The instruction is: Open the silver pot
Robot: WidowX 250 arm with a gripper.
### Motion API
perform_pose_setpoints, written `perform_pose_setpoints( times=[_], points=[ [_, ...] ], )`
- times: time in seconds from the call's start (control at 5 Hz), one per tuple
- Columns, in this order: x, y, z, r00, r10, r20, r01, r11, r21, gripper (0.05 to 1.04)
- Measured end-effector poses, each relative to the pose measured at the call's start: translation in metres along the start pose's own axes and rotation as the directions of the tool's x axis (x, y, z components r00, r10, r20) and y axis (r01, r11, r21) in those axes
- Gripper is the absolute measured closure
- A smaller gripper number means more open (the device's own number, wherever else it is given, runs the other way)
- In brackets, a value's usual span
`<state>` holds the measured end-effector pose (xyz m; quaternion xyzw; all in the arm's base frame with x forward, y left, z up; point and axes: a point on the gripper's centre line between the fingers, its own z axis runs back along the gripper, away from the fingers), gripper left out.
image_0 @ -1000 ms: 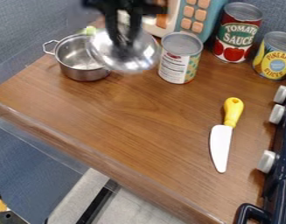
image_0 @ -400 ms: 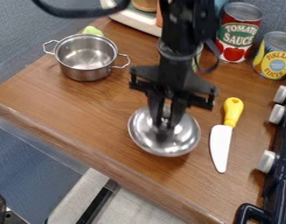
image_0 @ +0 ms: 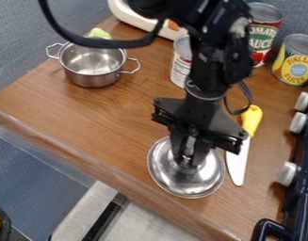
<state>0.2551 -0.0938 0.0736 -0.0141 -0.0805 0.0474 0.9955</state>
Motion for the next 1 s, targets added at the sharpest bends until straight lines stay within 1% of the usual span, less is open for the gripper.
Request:
perform_pose_setpoints(
  times=[0.2,0.4,0.6,0.8,1.0],
  points=[
    [0.000,-0.001,-0.001,1.000,-0.014,-0.009,0.014,1.000,-0.001,0.739],
    [-0.002,-0.001,-0.002,1.000,-0.016,-0.020,0.017,1.000,0.007,0.436],
    [-0.005,0.002,0.001,0.999,-0.024,-0.024,0.024,1.000,0.020,0.151],
    [-0.001,0.002,0.018,0.999,-0.053,-0.009,0.053,0.998,0.026,0.076],
    [0.007,-0.001,0.046,0.992,-0.114,0.056,0.114,0.993,0.002,0.081]
  ],
)
